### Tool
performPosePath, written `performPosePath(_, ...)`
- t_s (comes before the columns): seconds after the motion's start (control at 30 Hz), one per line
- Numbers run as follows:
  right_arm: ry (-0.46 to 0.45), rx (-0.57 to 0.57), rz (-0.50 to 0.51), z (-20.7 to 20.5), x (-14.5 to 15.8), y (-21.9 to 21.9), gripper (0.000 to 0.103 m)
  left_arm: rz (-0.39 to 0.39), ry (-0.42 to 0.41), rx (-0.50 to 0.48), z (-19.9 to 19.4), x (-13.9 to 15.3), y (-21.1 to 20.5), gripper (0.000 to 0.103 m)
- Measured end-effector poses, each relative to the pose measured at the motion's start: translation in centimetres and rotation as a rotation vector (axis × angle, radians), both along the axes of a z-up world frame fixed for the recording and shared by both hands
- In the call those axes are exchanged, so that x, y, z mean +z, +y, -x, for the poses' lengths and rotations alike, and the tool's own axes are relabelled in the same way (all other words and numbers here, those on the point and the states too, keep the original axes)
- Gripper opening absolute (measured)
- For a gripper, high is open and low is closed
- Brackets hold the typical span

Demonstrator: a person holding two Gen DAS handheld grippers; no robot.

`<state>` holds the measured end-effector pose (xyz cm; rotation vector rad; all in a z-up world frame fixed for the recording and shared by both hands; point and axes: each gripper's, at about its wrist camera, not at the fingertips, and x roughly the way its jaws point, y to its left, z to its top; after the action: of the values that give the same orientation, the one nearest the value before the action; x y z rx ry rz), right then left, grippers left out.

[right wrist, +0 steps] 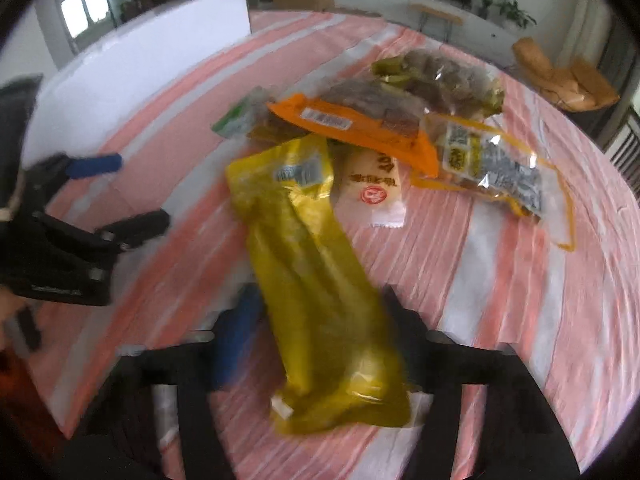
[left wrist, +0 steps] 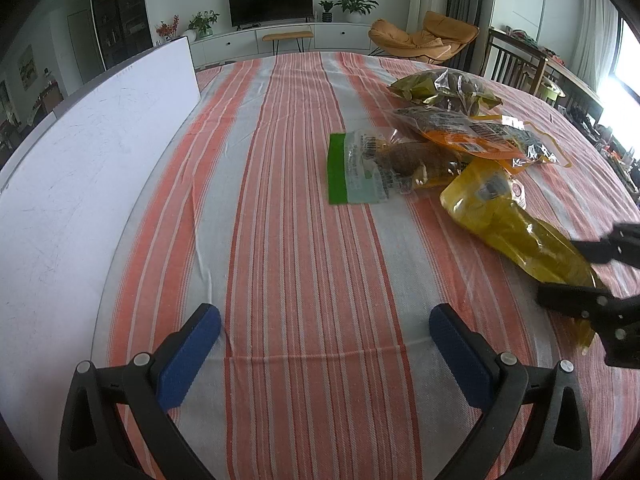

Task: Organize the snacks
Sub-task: 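Close the right gripper on the long yellow foil bag and lift, then grasp the clear green-labelled snack bag with the left gripper while the right holds the yellow bag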

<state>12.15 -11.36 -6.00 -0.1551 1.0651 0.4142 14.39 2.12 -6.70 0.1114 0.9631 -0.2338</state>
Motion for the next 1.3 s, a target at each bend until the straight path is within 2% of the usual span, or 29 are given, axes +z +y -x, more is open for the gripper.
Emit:
performPosePath(0.2, -0.025, -0.094, -0.056, 3.8, 0.5, -1.9, 0.05, 0.0, 0.0, 0.0, 0.0, 0.0, 0.0, 0.103)
performPosePath(0.33, -0.082, -0.22, -0.062, 6.1, 0.2, -5.1, 0.05, 0.0, 0.0, 0.0, 0.0, 0.0, 0.0, 0.103)
performPosePath(0.53, -0.158, -0.412, -0.058, 5.6, -0.1, -8.9, 0.051, 0.0, 0.0, 0.0, 0.0, 0.0, 0.0, 0.103)
performPosePath(0.63, -0.167, -0.43, -0.054, 5.3, 0.0, -9.3, 0.053, 0.0, 0.0, 0.0, 0.0, 0.0, 0.0, 0.103)
performPosePath(0.7, -0.166, -0.413, -0.035, 5.5, 0.0, -8.9, 0.063, 0.0, 0.0, -0.001, 0.0, 0.0, 0.0, 0.103)
performPosePath(0.77, -0.163, -0.39, -0.011, 5.1, -0.1, -8.3, 0.068, 0.002, 0.001, -0.018, -0.2, 0.0, 0.0, 0.103)
performPosePath(0.83, -0.163, -0.384, -0.002, 5.0, -0.1, -8.0, 0.069, -0.012, 0.03, -0.09, -1.1, 0.1, -0.3, 0.103)
performPosePath(0.93, -0.161, -0.379, -0.033, 5.4, -0.1, -8.3, 0.073, -0.087, 0.072, -0.185, -3.8, 1.4, -1.4, 0.103)
performPosePath(1.0, -0.158, -0.373, -0.057, 5.5, -0.1, -8.5, 0.079, -0.068, 0.094, -0.243, -5.6, 2.7, -2.4, 0.103)
performPosePath(1.07, -0.155, -0.367, -0.07, 5.5, -0.1, -8.5, 0.08, -0.024, 0.197, -0.358, -8.1, 3.6, -4.5, 0.103)
performPosePath(1.13, -0.155, -0.366, -0.071, 5.5, -0.1, -8.5, 0.081, -0.034, 0.251, -0.436, -9.7, 3.7, -6.6, 0.103)
performPosePath(1.23, -0.154, -0.363, -0.068, 5.5, -0.1, -8.4, 0.081, -0.105, 0.216, -0.529, -10.9, 3.3, -9.9, 0.103)
performPosePath(1.3, -0.153, -0.362, -0.07, 5.4, -0.1, -8.4, 0.082, -0.1, 0.226, -0.574, -11.2, 2.3, -11.3, 0.103)
